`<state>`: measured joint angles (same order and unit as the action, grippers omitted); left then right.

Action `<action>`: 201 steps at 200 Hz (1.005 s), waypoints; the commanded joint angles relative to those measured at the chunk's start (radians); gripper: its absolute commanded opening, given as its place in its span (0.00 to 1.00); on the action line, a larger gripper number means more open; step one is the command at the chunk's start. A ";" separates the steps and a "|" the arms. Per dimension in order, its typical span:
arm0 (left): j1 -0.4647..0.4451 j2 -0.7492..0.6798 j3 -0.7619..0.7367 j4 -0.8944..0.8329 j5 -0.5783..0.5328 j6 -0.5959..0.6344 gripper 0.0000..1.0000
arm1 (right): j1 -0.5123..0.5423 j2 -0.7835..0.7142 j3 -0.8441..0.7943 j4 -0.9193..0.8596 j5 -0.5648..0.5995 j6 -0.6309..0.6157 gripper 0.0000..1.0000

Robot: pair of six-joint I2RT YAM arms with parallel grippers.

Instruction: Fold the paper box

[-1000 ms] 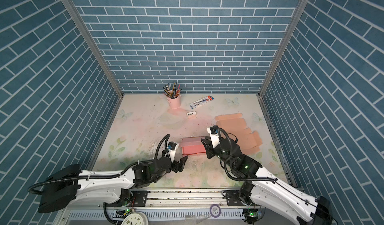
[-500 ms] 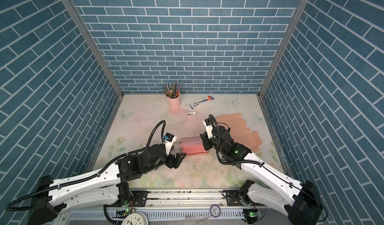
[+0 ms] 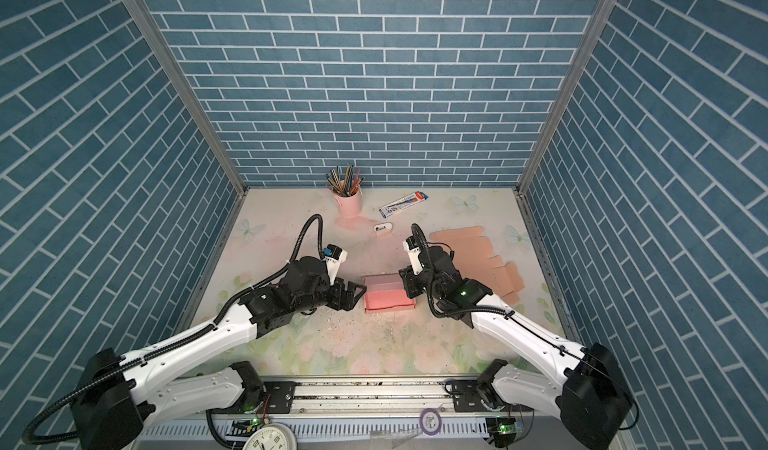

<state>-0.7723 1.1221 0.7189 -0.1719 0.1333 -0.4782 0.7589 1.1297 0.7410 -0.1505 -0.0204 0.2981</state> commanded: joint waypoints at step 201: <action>0.036 0.272 -0.100 0.261 0.040 0.007 0.75 | -0.003 0.064 -0.180 0.117 -0.087 0.081 0.28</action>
<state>-0.7437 1.3769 0.6380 0.0498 0.1776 -0.4644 0.7589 1.1995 0.5800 -0.0383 -0.1135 0.3443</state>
